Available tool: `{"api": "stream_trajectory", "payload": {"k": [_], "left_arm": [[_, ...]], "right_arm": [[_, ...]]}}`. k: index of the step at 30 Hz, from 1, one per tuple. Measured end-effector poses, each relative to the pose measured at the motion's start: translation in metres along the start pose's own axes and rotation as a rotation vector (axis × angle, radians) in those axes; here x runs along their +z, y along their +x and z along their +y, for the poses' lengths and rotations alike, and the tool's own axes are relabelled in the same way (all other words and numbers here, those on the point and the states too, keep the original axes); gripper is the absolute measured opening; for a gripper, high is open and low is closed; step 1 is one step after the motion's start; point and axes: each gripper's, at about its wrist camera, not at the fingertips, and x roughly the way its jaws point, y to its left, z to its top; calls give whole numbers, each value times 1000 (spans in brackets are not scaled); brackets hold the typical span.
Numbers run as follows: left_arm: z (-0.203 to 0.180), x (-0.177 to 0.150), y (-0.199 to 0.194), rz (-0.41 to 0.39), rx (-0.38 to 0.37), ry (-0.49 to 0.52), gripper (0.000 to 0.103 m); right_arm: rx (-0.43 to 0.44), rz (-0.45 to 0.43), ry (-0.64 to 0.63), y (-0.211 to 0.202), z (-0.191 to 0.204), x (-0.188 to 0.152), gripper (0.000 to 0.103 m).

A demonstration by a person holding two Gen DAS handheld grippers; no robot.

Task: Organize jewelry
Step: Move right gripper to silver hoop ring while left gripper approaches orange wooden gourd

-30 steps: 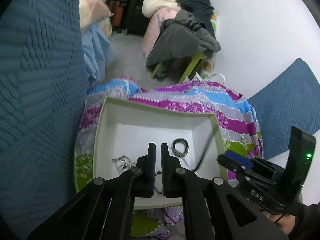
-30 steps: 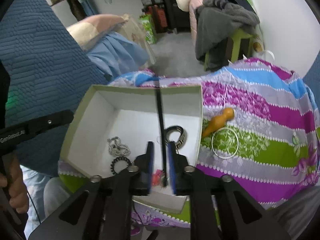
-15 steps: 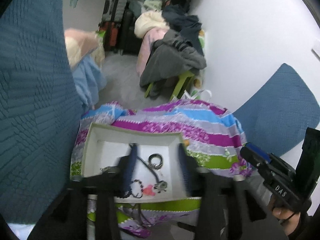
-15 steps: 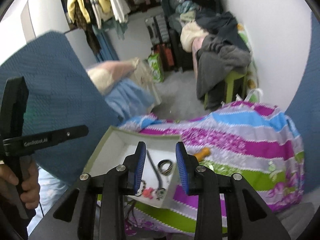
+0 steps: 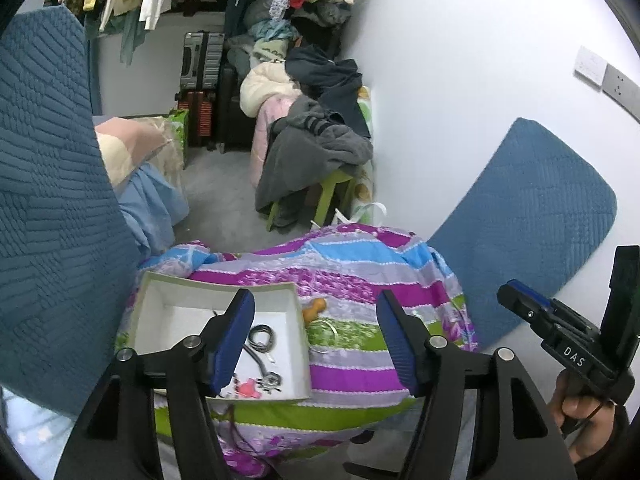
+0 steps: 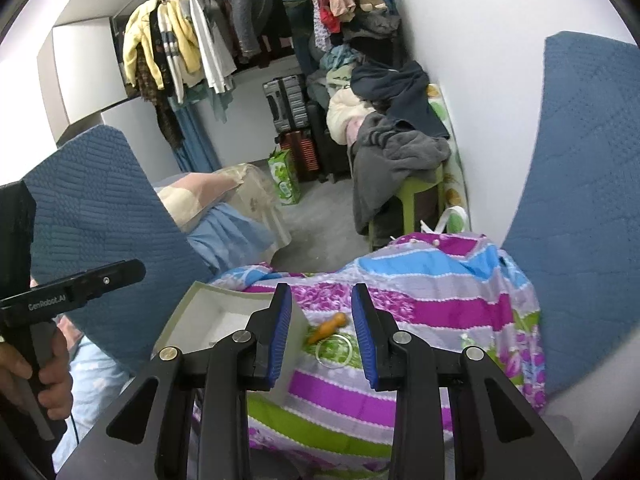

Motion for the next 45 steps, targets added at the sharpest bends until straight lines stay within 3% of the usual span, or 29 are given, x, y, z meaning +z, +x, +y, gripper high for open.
{"api": "stream_trajectory", "payload": {"k": [8, 18, 27, 29, 36, 45], "left_arm": [[-26, -24, 17, -5, 16, -18, 64], [-24, -53, 68, 87, 31, -66, 62], [-5, -61, 103, 131, 42, -91, 61], [0, -62, 110, 137, 41, -96, 55], [15, -66, 131, 160, 58, -118, 50], [30, -75, 138, 130, 118, -148, 50]], "right_arm": [[-12, 26, 16, -7, -33, -27, 29], [-17, 101, 4, 26, -54, -61, 29], [29, 201, -54, 98, -50, -87, 24], [41, 213, -75, 116, -46, -91, 24], [62, 296, -130, 185, -38, -107, 18], [46, 363, -176, 256, -37, -124, 17]]}}
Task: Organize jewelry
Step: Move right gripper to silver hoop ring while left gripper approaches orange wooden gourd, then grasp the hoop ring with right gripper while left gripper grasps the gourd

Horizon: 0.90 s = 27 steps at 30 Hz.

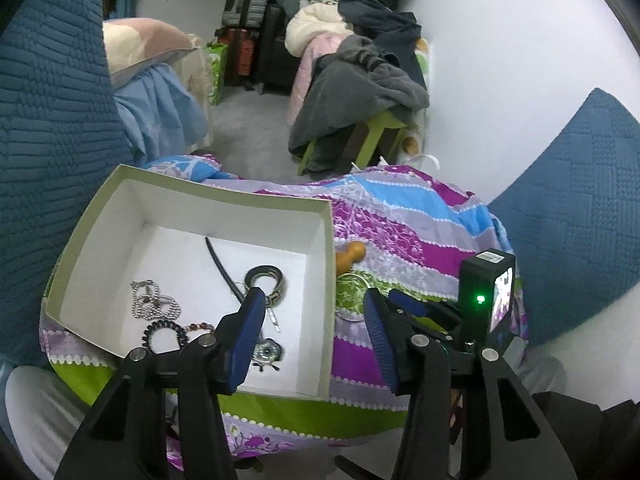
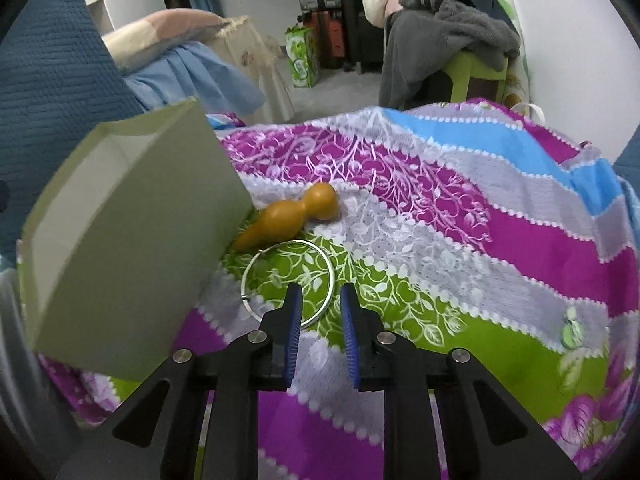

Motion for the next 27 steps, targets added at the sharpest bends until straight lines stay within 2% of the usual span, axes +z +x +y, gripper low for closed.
{"api": "stream_trajectory", "payload": {"k": [7, 11, 14, 17, 27], "left_arm": [[3, -8, 4, 3, 12, -4, 50], [3, -9, 6, 5, 7, -1, 50], [-2, -10, 11, 18, 16, 16, 50], [-9, -10, 15, 29, 16, 38, 50], [-57, 16, 52, 63, 51, 234, 50]], "right_arm": [[-31, 33, -25, 30, -3, -2, 16], [-49, 19, -57, 32, 1, -1, 6], [-89, 35, -93, 33, 5, -1, 4], [-92, 50, -55, 28, -6, -3, 3], [-167, 68, 49, -5, -60, -21, 3]]}}
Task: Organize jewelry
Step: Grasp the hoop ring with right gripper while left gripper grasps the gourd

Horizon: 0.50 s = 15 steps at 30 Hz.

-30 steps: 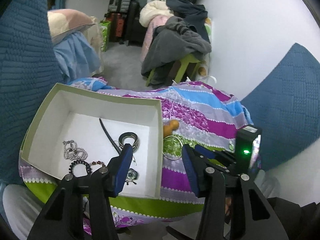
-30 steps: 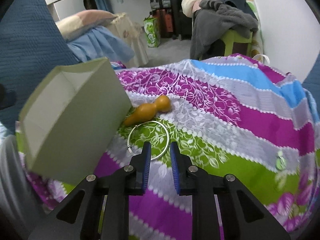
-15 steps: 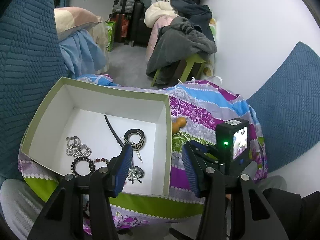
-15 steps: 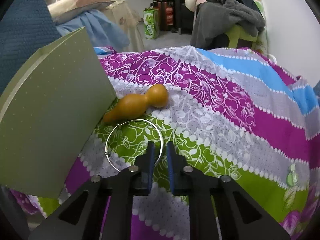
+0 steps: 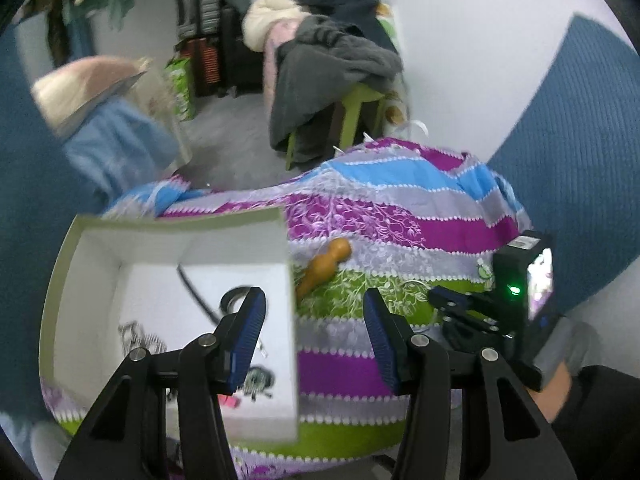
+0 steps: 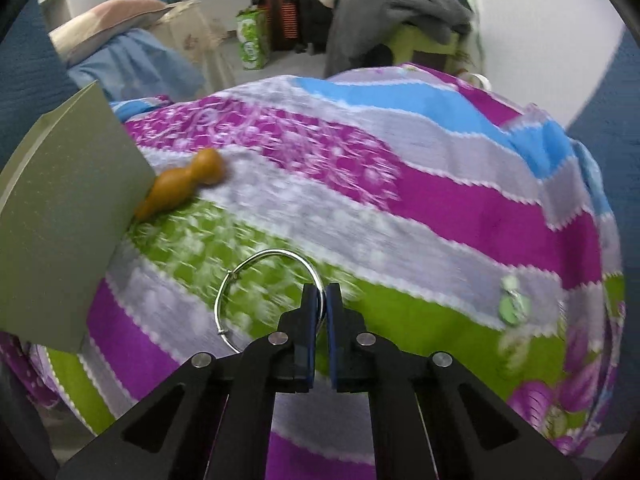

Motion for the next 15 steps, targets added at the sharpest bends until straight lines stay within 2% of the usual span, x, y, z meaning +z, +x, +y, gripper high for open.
{"api": "stream_trajectory", "payload": {"k": [4, 10, 15], "left_arm": [[-27, 16, 27, 41, 14, 89, 47], [-55, 28, 71, 128, 37, 159, 46], [-70, 41, 106, 167, 112, 210, 45]], "right_arm": [[-8, -11, 25, -11, -16, -8, 3], [-9, -29, 71, -26, -32, -21, 3], [-5, -39, 126, -32, -41, -30, 3]]}}
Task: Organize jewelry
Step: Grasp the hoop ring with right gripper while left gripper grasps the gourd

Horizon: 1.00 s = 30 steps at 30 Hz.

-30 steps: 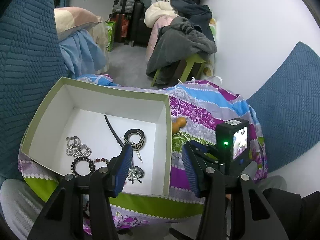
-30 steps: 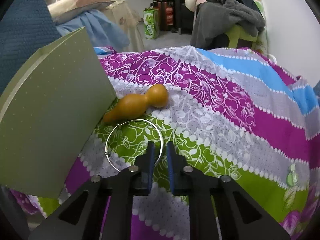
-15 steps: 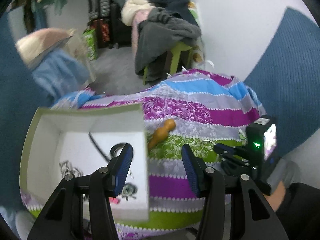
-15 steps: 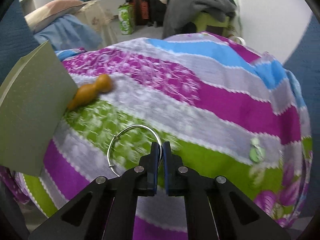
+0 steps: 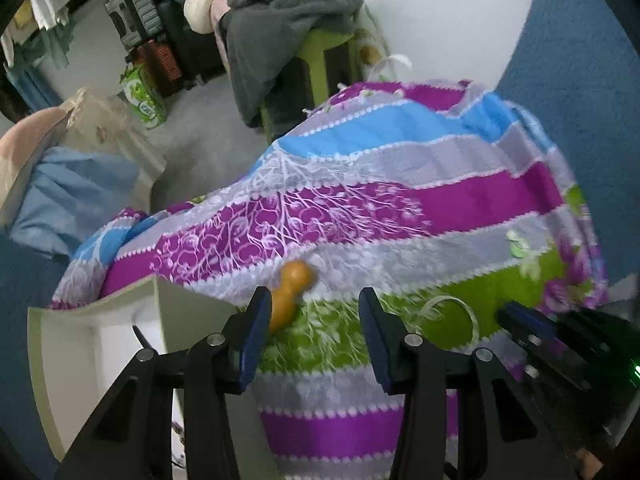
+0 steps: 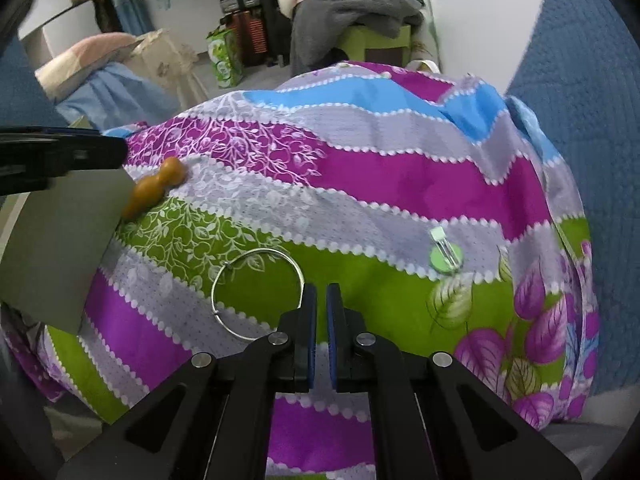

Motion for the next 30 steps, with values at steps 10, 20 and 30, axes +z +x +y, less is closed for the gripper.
{"api": "stream_trajectory", "payload": {"k": [10, 20, 30], "left_arm": [[6, 14, 65, 168, 111, -11, 44], [15, 10, 91, 222, 143, -25, 28], [13, 7, 80, 191, 75, -52, 27]], "right_arm": [[97, 9, 72, 6, -13, -3, 27], [121, 7, -115, 18, 26, -5, 73], [49, -9, -233, 36, 47, -9, 65]]}}
